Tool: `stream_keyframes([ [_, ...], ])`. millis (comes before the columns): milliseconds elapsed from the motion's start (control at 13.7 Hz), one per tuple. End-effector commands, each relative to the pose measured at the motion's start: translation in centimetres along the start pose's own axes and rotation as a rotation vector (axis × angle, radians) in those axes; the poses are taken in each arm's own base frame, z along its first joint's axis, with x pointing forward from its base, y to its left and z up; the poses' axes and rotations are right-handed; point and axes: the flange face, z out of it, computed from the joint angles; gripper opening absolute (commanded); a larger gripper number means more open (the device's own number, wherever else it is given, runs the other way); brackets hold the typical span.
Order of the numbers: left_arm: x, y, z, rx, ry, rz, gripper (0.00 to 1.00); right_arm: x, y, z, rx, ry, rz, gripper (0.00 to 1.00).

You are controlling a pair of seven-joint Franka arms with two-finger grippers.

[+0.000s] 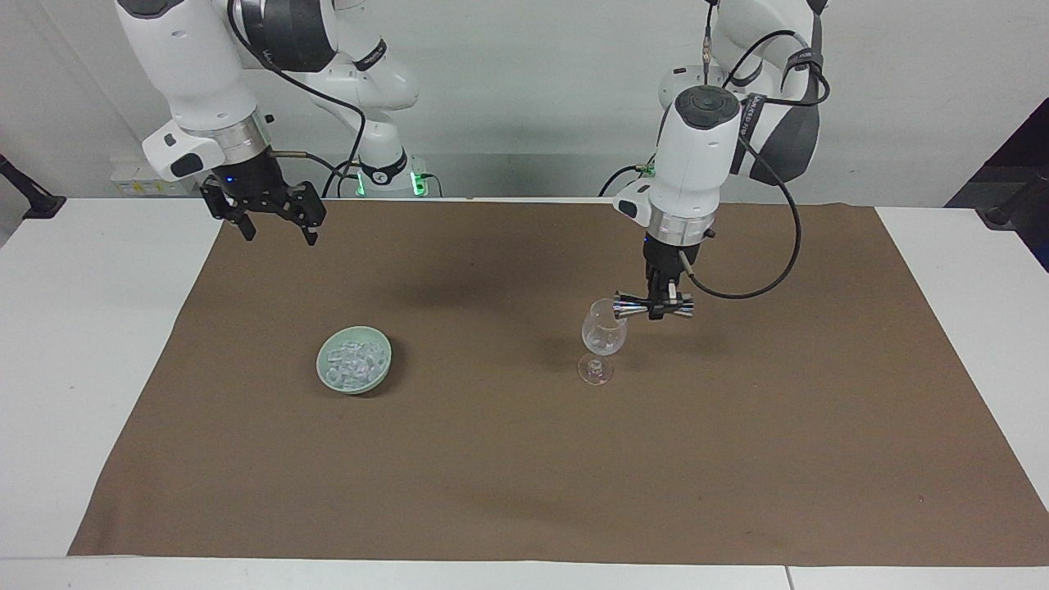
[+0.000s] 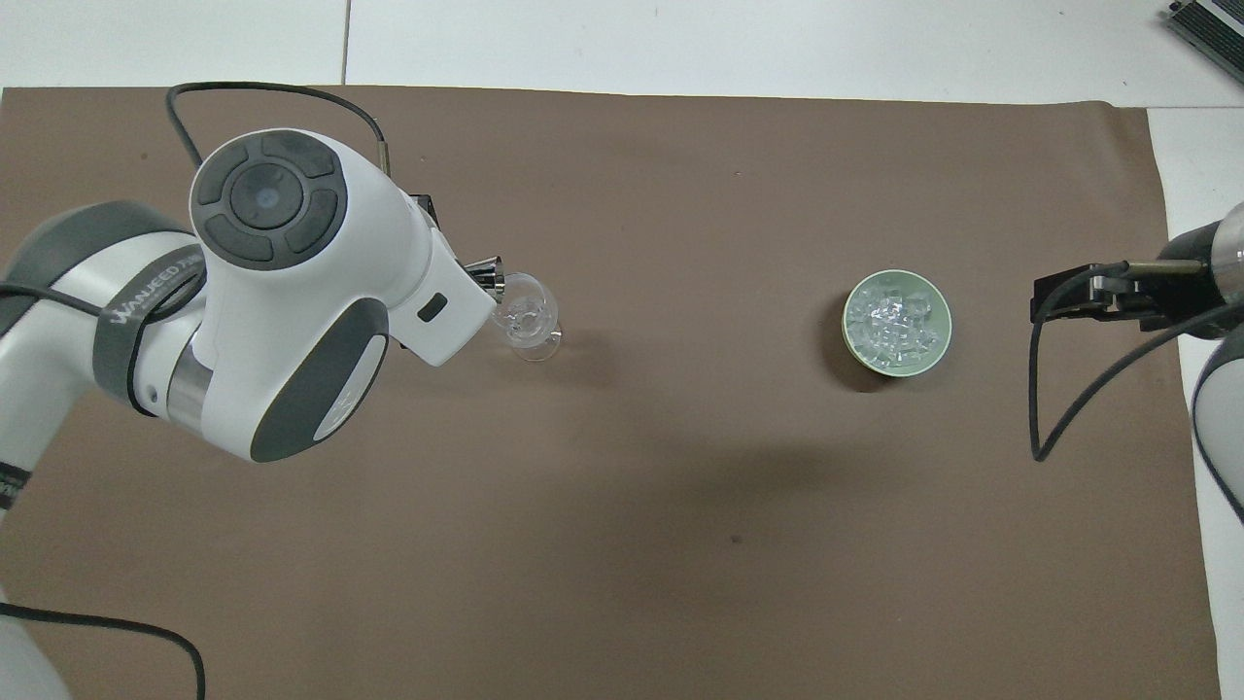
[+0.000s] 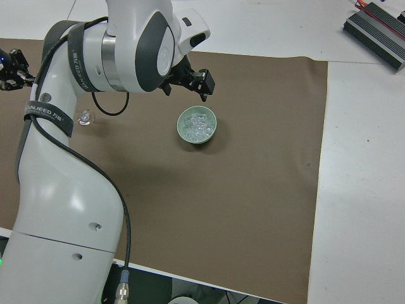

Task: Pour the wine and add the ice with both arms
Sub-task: 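Carry the cup back with the left gripper while the right gripper reaches the container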

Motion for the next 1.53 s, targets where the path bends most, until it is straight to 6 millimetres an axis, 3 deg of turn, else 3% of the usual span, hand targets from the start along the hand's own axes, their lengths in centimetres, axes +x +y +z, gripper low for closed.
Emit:
stream_keyframes([
  [0, -1.8, -1.4, -0.3, 0.005, -0.011, -0.045, 0.00, -0.6, 0.1, 0.0, 0.009, 0.016, -0.023, 1.00],
  [292, -6.2, -3.3, 0.8, -0.046, 0.061, -0.081, 0.00, -0.5, 0.3, -0.1, 0.009, 0.018, -0.018, 1.00],
  [511, -12.2, -5.8, 1.0, -0.088, 0.287, -0.058, 0.00, -0.5, 0.8, 0.0, 0.009, 0.015, -0.009, 1.00],
  [876, -21.8, -6.4, 4.6, -0.188, 0.547, -0.092, 0.00, -0.2, 1.1, 1.1, 0.006, -0.002, -0.005, 1.00],
  [1095, -26.2, -7.0, 7.3, -0.192, 0.739, -0.135, 0.00, 1.0, -0.4, 3.8, 0.010, 0.021, -0.023, 1.00],
  [1460, -35.0, -5.5, 12.0, -0.206, 0.998, -0.197, 0.00, 4.2, -1.5, 9.6, 0.016, 0.053, -0.023, 1.00],
])
